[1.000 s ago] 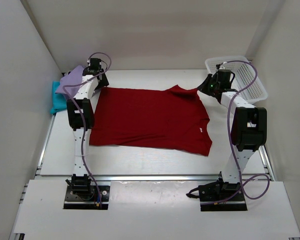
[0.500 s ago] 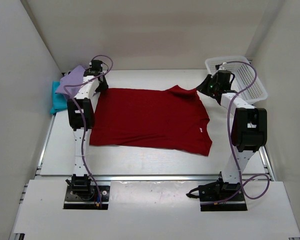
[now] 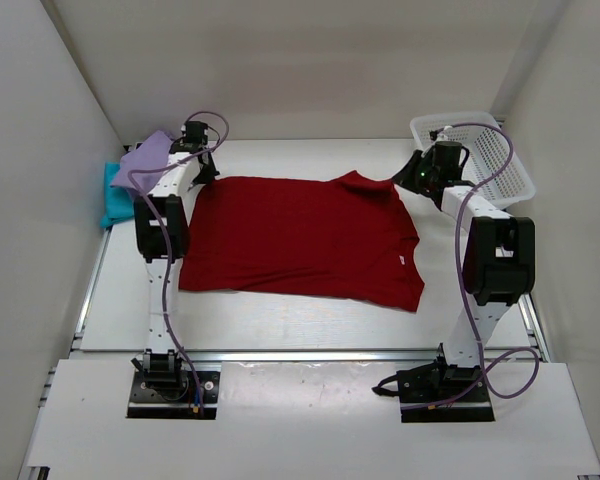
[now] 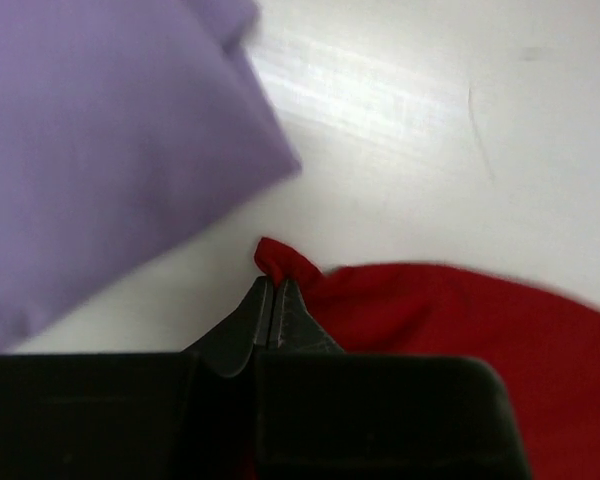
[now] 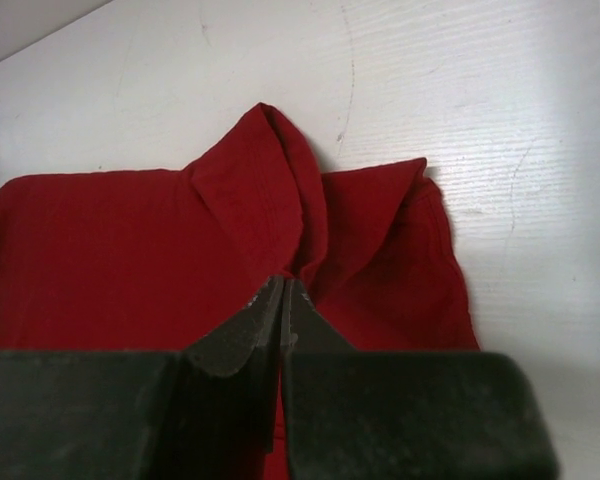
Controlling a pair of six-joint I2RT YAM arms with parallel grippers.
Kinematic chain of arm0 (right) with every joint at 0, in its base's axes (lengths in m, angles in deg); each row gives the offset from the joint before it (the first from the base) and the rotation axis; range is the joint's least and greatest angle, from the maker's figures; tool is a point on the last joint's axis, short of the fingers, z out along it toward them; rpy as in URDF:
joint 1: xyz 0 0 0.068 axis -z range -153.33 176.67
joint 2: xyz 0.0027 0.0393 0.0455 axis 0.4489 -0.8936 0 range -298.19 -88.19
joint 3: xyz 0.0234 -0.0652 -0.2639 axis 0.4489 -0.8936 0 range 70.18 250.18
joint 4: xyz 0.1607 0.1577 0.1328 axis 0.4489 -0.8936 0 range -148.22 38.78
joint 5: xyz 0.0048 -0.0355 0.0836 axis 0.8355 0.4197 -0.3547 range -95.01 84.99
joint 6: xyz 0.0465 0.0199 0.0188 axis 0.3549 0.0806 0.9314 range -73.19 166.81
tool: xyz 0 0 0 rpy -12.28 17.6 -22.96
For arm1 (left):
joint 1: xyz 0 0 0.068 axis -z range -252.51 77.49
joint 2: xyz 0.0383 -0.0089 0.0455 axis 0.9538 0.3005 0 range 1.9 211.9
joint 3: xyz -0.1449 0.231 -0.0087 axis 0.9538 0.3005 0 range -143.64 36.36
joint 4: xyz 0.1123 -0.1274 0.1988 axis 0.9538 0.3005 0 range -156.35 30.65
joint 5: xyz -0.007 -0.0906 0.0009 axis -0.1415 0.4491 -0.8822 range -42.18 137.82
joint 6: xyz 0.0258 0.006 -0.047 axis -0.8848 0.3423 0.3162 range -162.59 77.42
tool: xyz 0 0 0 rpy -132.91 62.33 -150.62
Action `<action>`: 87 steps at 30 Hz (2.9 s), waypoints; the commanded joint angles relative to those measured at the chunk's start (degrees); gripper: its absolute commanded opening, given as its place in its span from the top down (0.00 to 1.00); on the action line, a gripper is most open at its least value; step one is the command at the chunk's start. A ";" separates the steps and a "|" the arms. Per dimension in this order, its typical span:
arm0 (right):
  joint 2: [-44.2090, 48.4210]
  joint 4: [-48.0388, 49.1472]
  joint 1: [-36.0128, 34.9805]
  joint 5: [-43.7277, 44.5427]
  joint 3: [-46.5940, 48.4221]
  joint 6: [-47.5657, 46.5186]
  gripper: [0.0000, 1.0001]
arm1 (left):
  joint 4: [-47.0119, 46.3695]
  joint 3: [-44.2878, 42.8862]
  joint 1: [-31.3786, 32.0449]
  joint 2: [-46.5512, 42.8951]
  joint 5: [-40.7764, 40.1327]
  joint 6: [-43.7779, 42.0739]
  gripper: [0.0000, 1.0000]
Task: Fold and stack the t-shirts
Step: Grap the side of the flattened tshirt furthest away from the robot with both arms, then fold the other side of the tshirt into a rectangle
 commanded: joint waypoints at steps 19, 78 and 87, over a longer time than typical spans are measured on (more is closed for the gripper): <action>31.83 -2.82 -0.86 2.36 -27.99 -2.31 1.00 | -27.43 57.62 -9.37 -44.77 21.57 12.22 1.00; 38.04 10.60 -9.13 -0.60 -45.15 -0.64 0.85 | -45.28 85.58 19.35 -67.90 16.84 19.43 0.65; 22.10 20.71 -10.62 -9.14 -37.14 -4.25 0.48 | -52.92 99.19 26.38 -72.82 22.28 22.41 0.66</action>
